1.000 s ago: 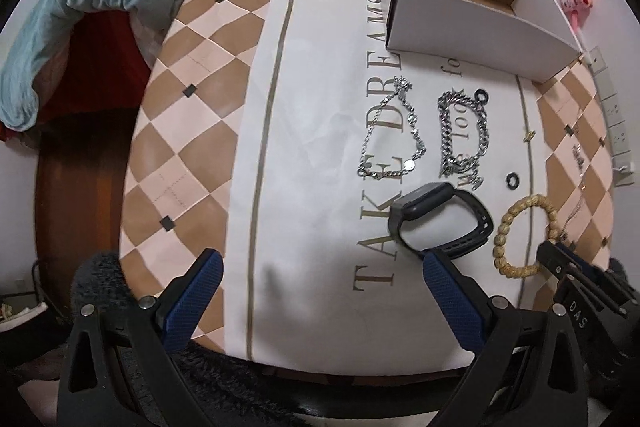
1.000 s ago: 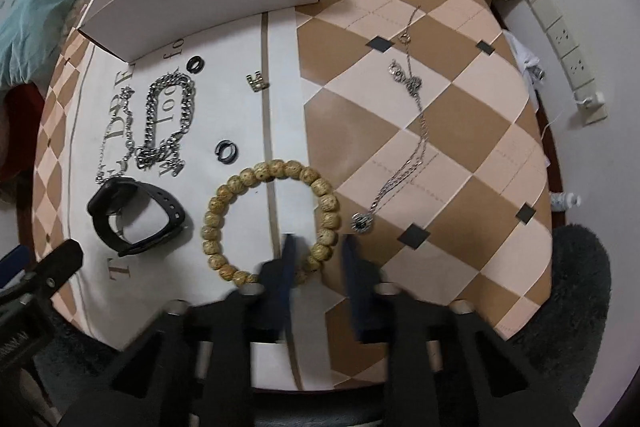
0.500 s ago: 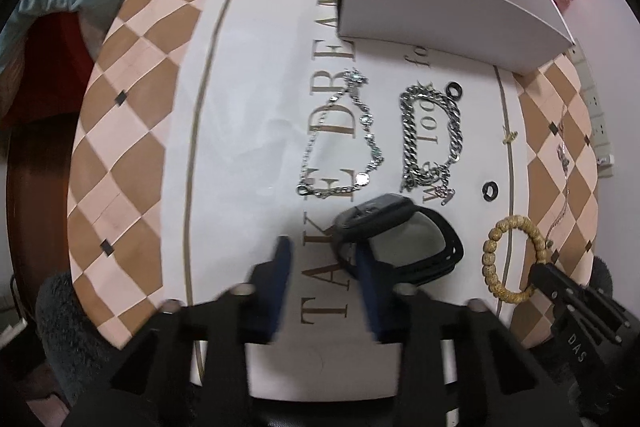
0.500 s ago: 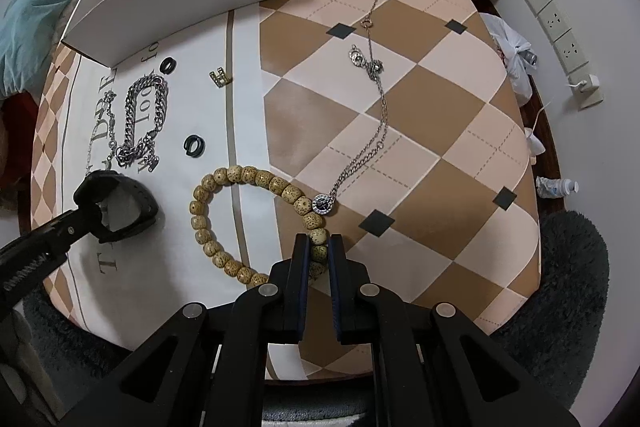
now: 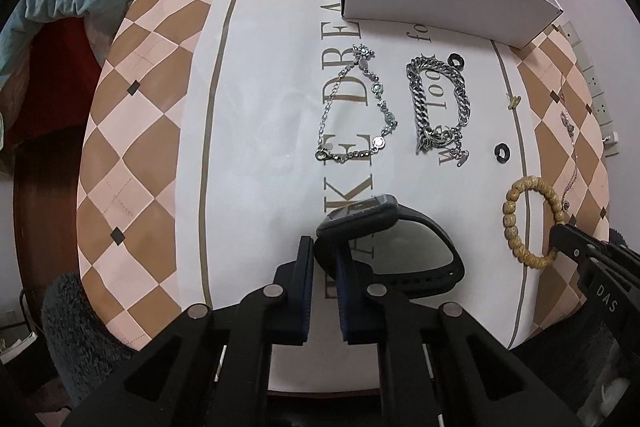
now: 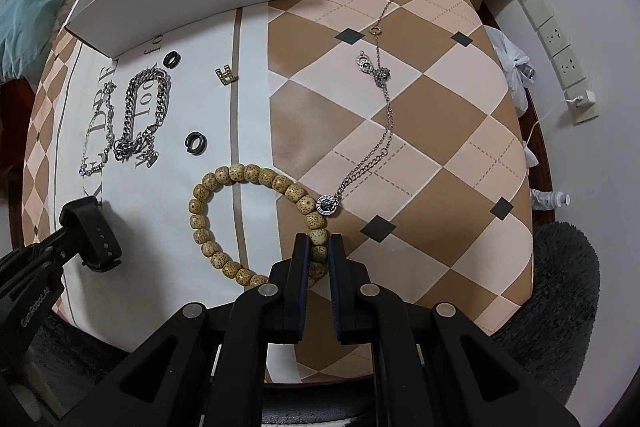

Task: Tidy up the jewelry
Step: 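Grasp the black watch band with the left tool while the right tool grasps the wooden bead bracelet, then carry both items into the white cardboard box and open both tools, then lift both open tools away from the box, then grasp the thick silver chain bracelet with the right tool while the left tool grasps the thin silver chain, then carry both chains into the cardboard box and open both tools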

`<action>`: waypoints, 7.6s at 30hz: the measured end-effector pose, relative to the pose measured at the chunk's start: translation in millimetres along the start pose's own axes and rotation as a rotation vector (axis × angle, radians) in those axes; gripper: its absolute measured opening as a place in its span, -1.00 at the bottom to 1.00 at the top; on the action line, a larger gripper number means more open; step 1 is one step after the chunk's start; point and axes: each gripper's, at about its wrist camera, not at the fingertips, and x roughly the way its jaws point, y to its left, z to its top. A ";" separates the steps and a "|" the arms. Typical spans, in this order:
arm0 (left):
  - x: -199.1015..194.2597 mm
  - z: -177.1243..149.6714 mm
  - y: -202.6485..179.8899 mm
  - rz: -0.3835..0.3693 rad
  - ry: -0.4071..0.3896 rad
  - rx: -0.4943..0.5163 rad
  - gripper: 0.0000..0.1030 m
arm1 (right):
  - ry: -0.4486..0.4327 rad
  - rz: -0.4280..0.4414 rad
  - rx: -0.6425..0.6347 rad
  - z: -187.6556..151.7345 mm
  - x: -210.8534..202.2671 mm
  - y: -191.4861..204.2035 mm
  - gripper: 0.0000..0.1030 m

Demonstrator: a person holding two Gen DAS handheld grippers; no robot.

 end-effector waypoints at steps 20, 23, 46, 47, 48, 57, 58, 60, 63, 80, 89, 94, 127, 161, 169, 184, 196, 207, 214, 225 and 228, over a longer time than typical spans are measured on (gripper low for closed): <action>-72.6 -19.1 -3.1 -0.025 -0.129 0.026 -0.88 | -0.156 0.098 -0.031 12.9 -67.7 8.3 -0.82; -87.9 24.9 -16.5 -0.042 -0.152 0.028 -0.88 | -0.195 0.137 -0.045 23.3 -89.3 10.2 -0.82; -86.5 203.6 -24.5 -0.139 -0.157 0.017 -0.83 | -0.264 0.252 -0.149 220.8 -125.8 40.1 -0.82; -83.9 209.5 -24.7 -0.136 -0.152 0.011 -0.81 | -0.254 0.254 -0.146 225.6 -121.1 40.3 -0.82; -81.3 215.1 -25.1 -0.135 -0.144 0.009 -0.77 | -0.243 0.259 -0.147 228.7 -117.1 40.9 -0.82; -78.0 235.8 -24.9 -0.115 -0.166 0.005 0.61 | -0.114 0.290 -0.193 243.6 -80.5 45.0 -0.13; -79.2 235.1 -22.5 -0.101 -0.180 -0.001 0.69 | -0.114 0.286 -0.187 242.2 -79.2 42.7 0.16; -79.1 232.3 -17.3 -0.087 -0.190 -0.012 0.78 | -0.123 0.261 -0.186 238.8 -77.7 39.9 0.35; -77.2 226.4 -8.8 -0.061 -0.204 -0.042 0.84 | -0.139 0.185 -0.181 230.7 -74.3 35.9 0.56; -88.5 175.3 -3.7 0.063 -0.304 -0.060 0.86 | -0.249 -0.021 -0.115 185.0 -77.9 27.3 0.88; -130.1 141.5 -0.7 0.096 -0.395 -0.066 0.86 | -0.353 -0.015 -0.093 148.7 -122.1 28.5 0.88; -154.9 119.8 1.4 0.084 -0.438 -0.070 0.86 | -0.408 -0.009 -0.088 127.8 -148.7 26.7 0.88; -30.7 41.3 52.7 0.300 -0.259 -0.184 0.86 | -0.194 0.190 -0.156 79.7 -5.2 81.8 0.13; 9.1 107.7 -22.5 0.000 -0.172 0.015 -0.25 | -0.305 0.231 0.072 89.0 -25.3 -21.5 -0.85; -9.9 97.3 -30.7 -0.041 -0.213 0.039 -0.94 | -0.313 0.257 0.049 87.4 -40.3 -20.6 -0.85; -137.8 98.8 -17.1 -0.240 -0.412 0.047 -0.94 | -0.407 0.420 -0.051 104.0 -144.7 -12.9 -0.85; -127.5 177.5 -23.3 -0.299 -0.352 0.056 -0.94 | -0.344 0.379 -0.146 198.6 -140.2 22.1 -0.85; -98.0 203.4 -24.3 -0.233 -0.250 0.008 -0.85 | -0.221 0.359 -0.192 254.5 -94.2 48.4 -0.85; -91.3 203.8 -9.7 -0.126 -0.282 -0.034 0.19 | -0.138 0.340 -0.184 270.8 -66.3 53.4 -0.61; -85.3 189.2 -10.2 0.051 -0.377 -0.033 0.89 | -0.273 0.037 -0.176 224.9 -72.2 20.8 0.88; -78.3 182.5 -13.1 0.065 -0.366 -0.030 0.90 | -0.273 0.001 -0.161 209.2 -65.6 16.7 0.90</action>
